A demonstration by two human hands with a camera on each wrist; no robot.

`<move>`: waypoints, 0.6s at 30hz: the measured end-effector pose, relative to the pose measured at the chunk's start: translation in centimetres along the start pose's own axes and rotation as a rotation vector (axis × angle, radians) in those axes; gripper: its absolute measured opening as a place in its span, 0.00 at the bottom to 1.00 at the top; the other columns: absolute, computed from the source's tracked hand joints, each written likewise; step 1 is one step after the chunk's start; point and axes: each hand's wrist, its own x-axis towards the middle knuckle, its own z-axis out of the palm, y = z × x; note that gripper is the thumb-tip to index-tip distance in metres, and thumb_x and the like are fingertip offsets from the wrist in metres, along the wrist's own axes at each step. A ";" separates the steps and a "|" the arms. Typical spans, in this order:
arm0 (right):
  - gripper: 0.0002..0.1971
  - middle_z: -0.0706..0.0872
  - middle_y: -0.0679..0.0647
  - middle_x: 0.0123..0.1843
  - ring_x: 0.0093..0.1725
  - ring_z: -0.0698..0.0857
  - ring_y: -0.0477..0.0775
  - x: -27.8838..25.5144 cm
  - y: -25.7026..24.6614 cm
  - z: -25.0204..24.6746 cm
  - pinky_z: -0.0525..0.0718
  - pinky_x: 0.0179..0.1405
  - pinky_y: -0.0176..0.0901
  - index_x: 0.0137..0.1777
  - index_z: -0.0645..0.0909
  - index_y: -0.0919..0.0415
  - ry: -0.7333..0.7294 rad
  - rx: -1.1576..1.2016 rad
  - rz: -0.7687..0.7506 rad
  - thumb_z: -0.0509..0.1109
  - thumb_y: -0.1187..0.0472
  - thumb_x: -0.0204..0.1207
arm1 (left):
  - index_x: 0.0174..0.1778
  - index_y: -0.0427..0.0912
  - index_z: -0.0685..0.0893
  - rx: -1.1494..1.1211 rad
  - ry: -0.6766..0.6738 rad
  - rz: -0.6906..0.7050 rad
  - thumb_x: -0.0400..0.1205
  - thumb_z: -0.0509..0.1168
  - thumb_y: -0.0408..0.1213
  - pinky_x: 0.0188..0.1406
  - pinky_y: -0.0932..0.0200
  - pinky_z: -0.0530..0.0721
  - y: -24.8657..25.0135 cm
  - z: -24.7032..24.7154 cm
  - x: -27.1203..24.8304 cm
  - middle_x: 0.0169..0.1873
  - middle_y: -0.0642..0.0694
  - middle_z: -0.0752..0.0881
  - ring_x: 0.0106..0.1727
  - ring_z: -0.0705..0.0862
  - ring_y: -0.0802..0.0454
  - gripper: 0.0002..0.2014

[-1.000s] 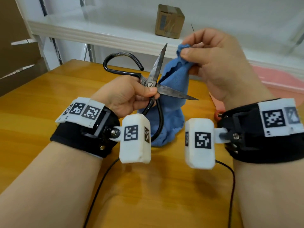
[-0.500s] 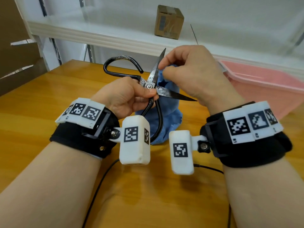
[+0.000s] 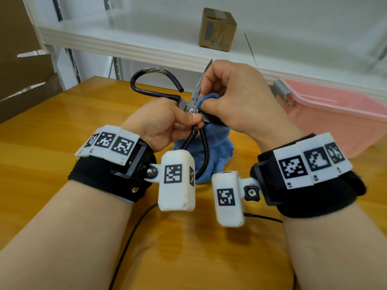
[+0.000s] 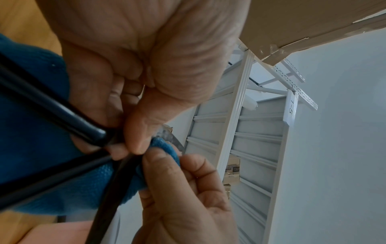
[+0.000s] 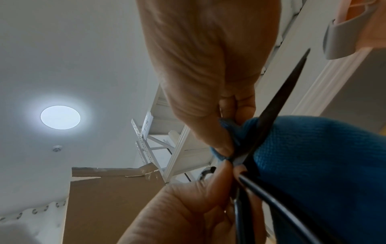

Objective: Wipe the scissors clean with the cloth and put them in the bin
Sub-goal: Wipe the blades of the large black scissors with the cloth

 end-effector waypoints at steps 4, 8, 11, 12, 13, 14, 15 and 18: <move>0.15 0.88 0.50 0.40 0.44 0.87 0.49 -0.1 -0.1 0.3 0.85 0.41 0.48 0.36 0.71 0.51 0.104 -0.025 0.020 0.75 0.66 0.65 | 0.45 0.35 0.84 0.029 0.003 0.012 0.78 0.65 0.19 0.31 0.63 0.87 -0.1 0.1 0.1 0.36 0.42 0.89 0.36 0.90 0.52 0.07; 0.16 0.86 0.53 0.39 0.45 0.88 0.53 0.0 0.1 0.4 0.86 0.42 0.55 0.34 0.68 0.50 0.215 0.004 0.118 0.74 0.67 0.64 | 0.45 0.33 0.83 0.081 -0.005 0.016 0.76 0.67 0.18 0.31 0.60 0.88 -0.3 0.3 0.1 0.38 0.39 0.88 0.38 0.90 0.49 0.07; 0.18 0.86 0.55 0.39 0.46 0.88 0.56 0.0 0.1 0.1 0.87 0.43 0.60 0.31 0.67 0.49 0.250 0.048 0.191 0.76 0.66 0.62 | 0.44 0.34 0.84 0.108 -0.006 0.019 0.76 0.67 0.18 0.34 0.58 0.90 -0.3 0.5 0.2 0.38 0.39 0.89 0.39 0.90 0.48 0.07; 0.19 0.86 0.55 0.40 0.46 0.88 0.56 0.0 0.0 0.0 0.87 0.43 0.60 0.31 0.67 0.50 0.219 0.053 0.204 0.77 0.65 0.62 | 0.44 0.33 0.84 0.105 0.002 0.020 0.76 0.67 0.18 0.35 0.58 0.90 -0.3 0.6 0.3 0.38 0.39 0.89 0.40 0.90 0.48 0.07; 0.19 0.87 0.55 0.40 0.46 0.89 0.56 -0.1 -0.2 -0.1 0.88 0.43 0.60 0.31 0.68 0.50 0.173 0.056 0.209 0.78 0.65 0.61 | 0.45 0.33 0.84 0.097 0.012 0.024 0.76 0.67 0.18 0.37 0.57 0.91 -0.3 0.6 0.3 0.39 0.38 0.89 0.40 0.90 0.47 0.07; 0.18 0.88 0.56 0.40 0.46 0.89 0.55 -0.1 -0.3 -0.1 0.88 0.43 0.60 0.30 0.68 0.51 0.126 0.052 0.206 0.78 0.65 0.60 | 0.45 0.33 0.84 0.087 0.019 0.029 0.76 0.67 0.18 0.37 0.57 0.91 -0.3 0.5 0.3 0.40 0.38 0.88 0.40 0.90 0.47 0.08; 0.18 0.88 0.56 0.40 0.45 0.90 0.54 -0.1 -0.5 0.0 0.89 0.43 0.59 0.30 0.68 0.51 0.094 0.040 0.202 0.78 0.65 0.60 | 0.45 0.33 0.84 0.081 0.021 0.033 0.76 0.67 0.18 0.37 0.57 0.91 -0.3 0.5 0.3 0.39 0.38 0.89 0.40 0.90 0.47 0.08; 0.19 0.86 0.56 0.39 0.43 0.88 0.55 -0.1 -0.6 0.2 0.86 0.37 0.53 0.30 0.67 0.51 0.130 0.039 0.215 0.78 0.65 0.59 | 0.45 0.33 0.83 0.101 0.004 0.032 0.76 0.66 0.17 0.36 0.57 0.90 -0.5 0.4 0.4 0.37 0.40 0.89 0.39 0.90 0.48 0.09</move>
